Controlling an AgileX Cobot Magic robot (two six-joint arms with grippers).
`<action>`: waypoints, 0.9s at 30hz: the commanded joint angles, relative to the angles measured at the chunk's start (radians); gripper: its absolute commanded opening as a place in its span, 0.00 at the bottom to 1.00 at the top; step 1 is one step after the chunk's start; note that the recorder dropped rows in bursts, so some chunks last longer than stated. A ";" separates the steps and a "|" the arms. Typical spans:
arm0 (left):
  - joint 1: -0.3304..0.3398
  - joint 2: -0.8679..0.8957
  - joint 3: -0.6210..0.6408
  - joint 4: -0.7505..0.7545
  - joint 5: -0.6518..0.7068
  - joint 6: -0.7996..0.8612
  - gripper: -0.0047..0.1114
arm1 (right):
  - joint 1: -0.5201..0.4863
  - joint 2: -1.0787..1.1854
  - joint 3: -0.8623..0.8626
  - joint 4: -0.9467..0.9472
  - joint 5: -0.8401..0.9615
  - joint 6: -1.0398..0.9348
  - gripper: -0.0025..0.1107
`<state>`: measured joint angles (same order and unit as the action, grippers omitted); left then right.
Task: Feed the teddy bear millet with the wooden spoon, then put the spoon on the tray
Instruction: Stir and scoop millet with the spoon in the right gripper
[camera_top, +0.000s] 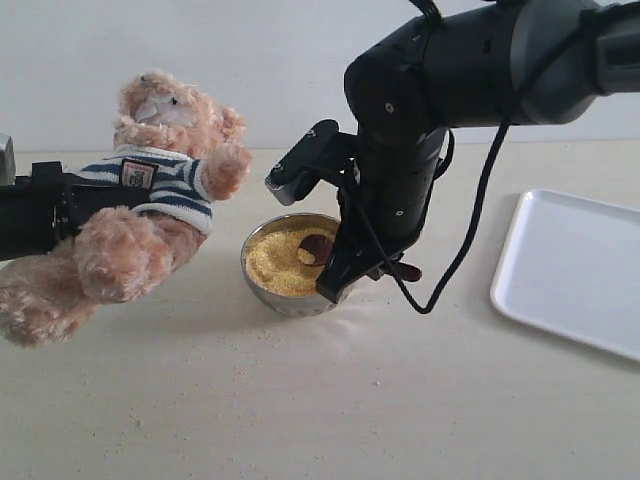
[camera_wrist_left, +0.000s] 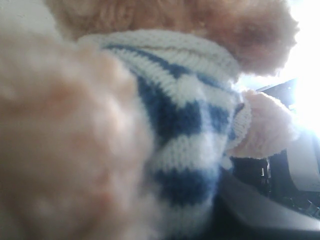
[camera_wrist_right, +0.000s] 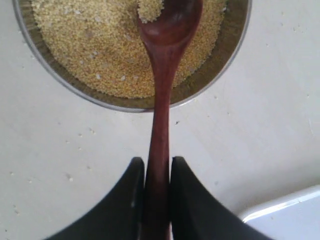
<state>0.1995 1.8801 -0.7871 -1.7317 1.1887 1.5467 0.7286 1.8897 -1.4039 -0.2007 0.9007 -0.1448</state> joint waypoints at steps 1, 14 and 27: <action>0.000 -0.001 -0.005 -0.013 0.032 -0.006 0.08 | 0.000 -0.013 -0.004 -0.016 0.004 0.013 0.02; 0.000 -0.001 -0.005 -0.013 0.032 0.016 0.08 | 0.000 -0.022 -0.004 -0.031 -0.013 0.093 0.02; 0.000 -0.001 -0.005 -0.013 0.032 0.024 0.08 | 0.009 -0.044 -0.004 -0.031 0.063 0.107 0.02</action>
<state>0.1995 1.8801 -0.7871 -1.7317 1.1887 1.5615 0.7286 1.8631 -1.4039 -0.2262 0.9260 -0.0414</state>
